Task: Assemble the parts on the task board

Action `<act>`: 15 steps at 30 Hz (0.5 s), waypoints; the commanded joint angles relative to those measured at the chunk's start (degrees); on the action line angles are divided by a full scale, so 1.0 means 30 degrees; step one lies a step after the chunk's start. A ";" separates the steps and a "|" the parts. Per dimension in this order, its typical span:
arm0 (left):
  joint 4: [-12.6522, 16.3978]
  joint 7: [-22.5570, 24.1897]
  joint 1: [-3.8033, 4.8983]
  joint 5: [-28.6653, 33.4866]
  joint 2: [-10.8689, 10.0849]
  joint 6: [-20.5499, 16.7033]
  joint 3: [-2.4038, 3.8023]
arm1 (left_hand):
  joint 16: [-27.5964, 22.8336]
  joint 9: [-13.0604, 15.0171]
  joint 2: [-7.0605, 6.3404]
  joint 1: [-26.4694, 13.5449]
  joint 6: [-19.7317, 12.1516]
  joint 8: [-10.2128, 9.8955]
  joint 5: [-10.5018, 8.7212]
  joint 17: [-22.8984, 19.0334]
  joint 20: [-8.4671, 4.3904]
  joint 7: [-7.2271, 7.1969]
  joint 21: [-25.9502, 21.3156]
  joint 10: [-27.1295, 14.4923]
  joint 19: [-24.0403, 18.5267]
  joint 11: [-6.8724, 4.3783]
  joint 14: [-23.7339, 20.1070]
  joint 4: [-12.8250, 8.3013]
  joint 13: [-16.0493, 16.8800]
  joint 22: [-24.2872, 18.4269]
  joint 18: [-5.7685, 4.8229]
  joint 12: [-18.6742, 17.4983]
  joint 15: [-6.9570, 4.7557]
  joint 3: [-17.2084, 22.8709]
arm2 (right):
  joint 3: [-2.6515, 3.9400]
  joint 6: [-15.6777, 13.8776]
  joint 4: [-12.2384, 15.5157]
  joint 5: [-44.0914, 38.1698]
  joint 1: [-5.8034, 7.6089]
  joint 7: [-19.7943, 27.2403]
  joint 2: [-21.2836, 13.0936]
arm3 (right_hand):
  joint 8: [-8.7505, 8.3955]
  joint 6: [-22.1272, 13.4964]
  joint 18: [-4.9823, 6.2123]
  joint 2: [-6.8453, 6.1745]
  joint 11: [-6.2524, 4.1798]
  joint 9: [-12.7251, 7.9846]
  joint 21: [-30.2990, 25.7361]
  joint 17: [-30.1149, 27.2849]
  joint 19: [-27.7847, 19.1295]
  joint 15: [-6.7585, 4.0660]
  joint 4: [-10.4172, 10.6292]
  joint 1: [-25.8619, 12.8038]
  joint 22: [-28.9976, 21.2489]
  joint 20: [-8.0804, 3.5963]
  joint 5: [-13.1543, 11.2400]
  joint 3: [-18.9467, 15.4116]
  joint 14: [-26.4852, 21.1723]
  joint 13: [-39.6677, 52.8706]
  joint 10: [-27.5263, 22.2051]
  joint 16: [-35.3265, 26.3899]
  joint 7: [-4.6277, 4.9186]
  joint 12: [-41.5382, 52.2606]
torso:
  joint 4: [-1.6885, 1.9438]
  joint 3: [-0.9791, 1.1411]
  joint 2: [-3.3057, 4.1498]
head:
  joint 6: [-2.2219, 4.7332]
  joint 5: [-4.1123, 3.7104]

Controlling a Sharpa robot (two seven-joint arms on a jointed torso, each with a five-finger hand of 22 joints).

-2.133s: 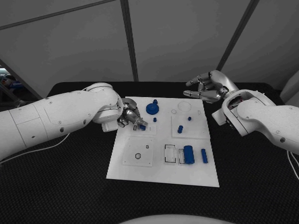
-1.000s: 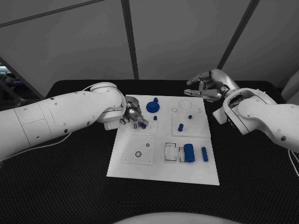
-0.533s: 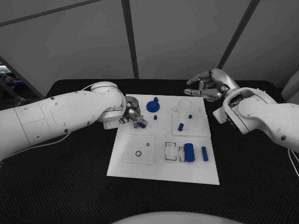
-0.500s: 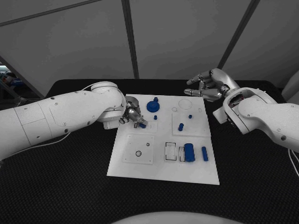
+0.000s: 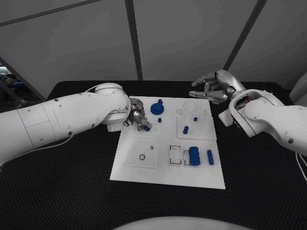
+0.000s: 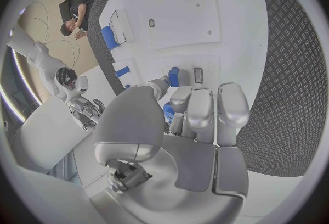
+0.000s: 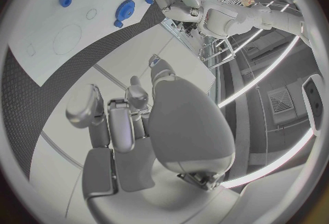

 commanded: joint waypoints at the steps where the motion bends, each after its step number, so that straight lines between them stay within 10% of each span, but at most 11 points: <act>1: -0.0111 -0.0320 -0.0007 -0.0198 0.0081 0.0532 -0.0007 | 0.0088 0.0125 -0.0011 -0.0291 0.0201 0.0127 -0.0145 -0.0018 0.0026 0.0002 0.0113 0.0186 0.0165 -0.0044 0.0105 -0.2116 0.0025 0.0082 -0.0642 0.0146 -0.0121 0.2176 | 0.0015 0.0092 0.0040 -0.0033 0.0029 0.0043 -0.0013 | 0.0095 0.0115 0.0287 0.0205 0.0034 -0.0032 -0.0092 0.1470 -0.0167 -0.0178 -0.0017 -0.0028 -0.0016 0.0005 0.0109 -0.0067 0.1085 -0.0019 -0.0161 -0.0065 -0.0004 -0.0060 | -0.0020 0.0008 0.0002 | -0.0009 -0.0026; 15: -0.0417 -0.0424 -0.0012 -0.0206 0.0413 0.1175 -0.0019 | 0.0108 0.0482 -0.0008 -0.0957 0.0541 0.0549 -0.0189 -0.0006 -0.0056 -0.0167 0.0335 0.0277 0.0392 -0.0180 0.0112 -0.2064 -0.0183 0.0483 -0.0716 0.0072 -0.0217 0.1829 | 0.0015 0.0086 0.0088 -0.0033 0.0029 0.0031 -0.0054 | 0.0106 0.0121 0.0302 0.0206 0.0033 -0.0032 -0.0138 0.1408 -0.0207 -0.0179 -0.0013 -0.0039 -0.0095 0.0004 0.0113 -0.0072 0.1070 -0.0039 -0.0174 -0.0104 -0.0005 -0.0073 | -0.0013 0.0010 0.0001 | -0.0045 -0.0106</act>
